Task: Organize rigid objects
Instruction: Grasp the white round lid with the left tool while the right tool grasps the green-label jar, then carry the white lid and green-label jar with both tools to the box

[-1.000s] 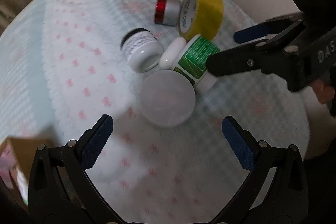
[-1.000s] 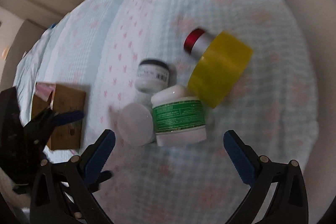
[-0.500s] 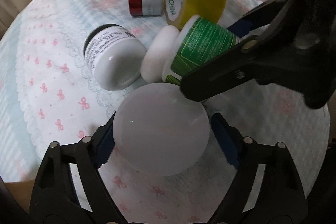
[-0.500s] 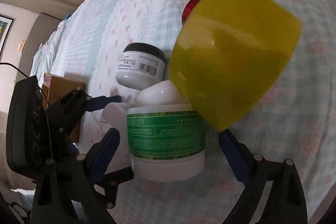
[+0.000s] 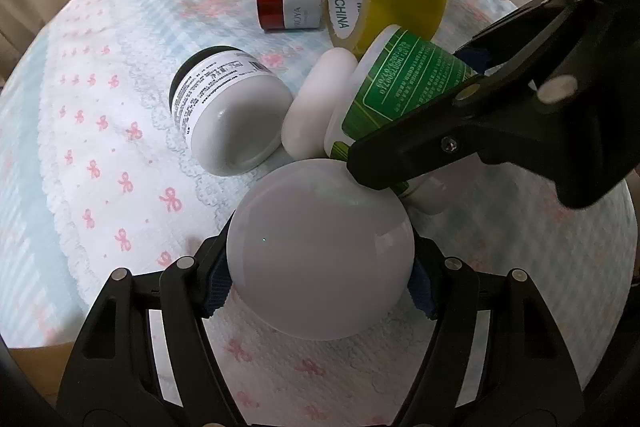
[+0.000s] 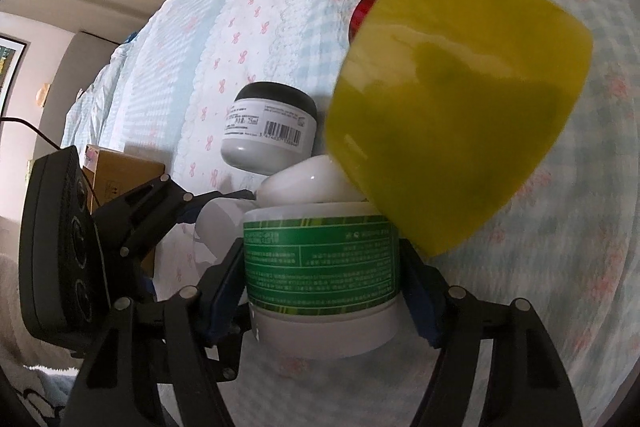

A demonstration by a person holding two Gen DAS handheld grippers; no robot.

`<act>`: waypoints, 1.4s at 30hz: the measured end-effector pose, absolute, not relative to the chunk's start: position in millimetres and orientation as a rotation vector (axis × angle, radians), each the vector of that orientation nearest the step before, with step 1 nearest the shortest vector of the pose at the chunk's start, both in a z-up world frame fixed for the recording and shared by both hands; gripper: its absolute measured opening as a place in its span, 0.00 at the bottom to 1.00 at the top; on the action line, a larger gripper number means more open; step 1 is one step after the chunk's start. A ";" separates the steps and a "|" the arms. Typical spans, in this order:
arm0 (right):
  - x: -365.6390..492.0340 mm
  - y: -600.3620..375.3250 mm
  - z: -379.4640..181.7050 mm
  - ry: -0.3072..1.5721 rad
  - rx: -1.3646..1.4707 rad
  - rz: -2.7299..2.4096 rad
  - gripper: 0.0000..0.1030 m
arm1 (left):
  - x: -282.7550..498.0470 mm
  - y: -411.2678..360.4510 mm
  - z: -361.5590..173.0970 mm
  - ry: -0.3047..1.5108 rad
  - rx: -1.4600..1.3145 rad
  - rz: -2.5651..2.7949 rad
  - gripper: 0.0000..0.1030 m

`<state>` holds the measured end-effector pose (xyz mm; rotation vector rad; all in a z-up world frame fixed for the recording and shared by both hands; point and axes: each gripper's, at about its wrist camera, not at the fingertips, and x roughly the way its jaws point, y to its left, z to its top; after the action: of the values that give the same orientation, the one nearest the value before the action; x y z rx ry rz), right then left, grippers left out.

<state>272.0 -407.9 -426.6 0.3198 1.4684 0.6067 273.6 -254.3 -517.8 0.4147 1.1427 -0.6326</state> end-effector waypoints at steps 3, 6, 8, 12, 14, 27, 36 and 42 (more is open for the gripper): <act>271.1 -406.2 -422.6 1.467 0.316 0.586 0.65 | 272.9 -251.7 -512.6 1.146 0.408 -0.631 0.66; 269.6 -403.4 -417.2 1.460 0.314 0.572 0.65 | 269.0 -248.3 -504.0 1.138 0.404 -0.620 0.66; 269.0 -401.6 -412.0 1.453 0.322 0.557 0.65 | 268.0 -243.0 -496.4 1.132 0.392 -0.613 0.66; 266.7 -398.3 -395.0 1.433 0.328 0.517 0.65 | 258.8 -232.2 -474.3 1.114 0.371 -0.591 0.66; 265.5 -395.3 -383.6 1.418 0.334 0.506 0.65 | 253.9 -224.8 -461.3 1.104 0.359 -0.577 0.66; 238.0 -365.1 -242.4 1.265 0.321 0.437 0.65 | 217.8 -163.9 -321.7 0.994 0.255 -0.429 0.66; 207.3 -327.0 -143.0 1.161 0.290 0.372 0.65 | 186.2 -101.7 -229.2 0.952 0.158 -0.314 0.66; 190.8 -289.8 -106.7 1.115 0.264 0.376 0.65 | 164.8 -44.4 -197.5 0.957 0.086 -0.245 0.66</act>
<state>190.8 -289.8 -106.7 0.2636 1.1150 0.3758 164.8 -44.4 -197.5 0.0863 0.9565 -0.2452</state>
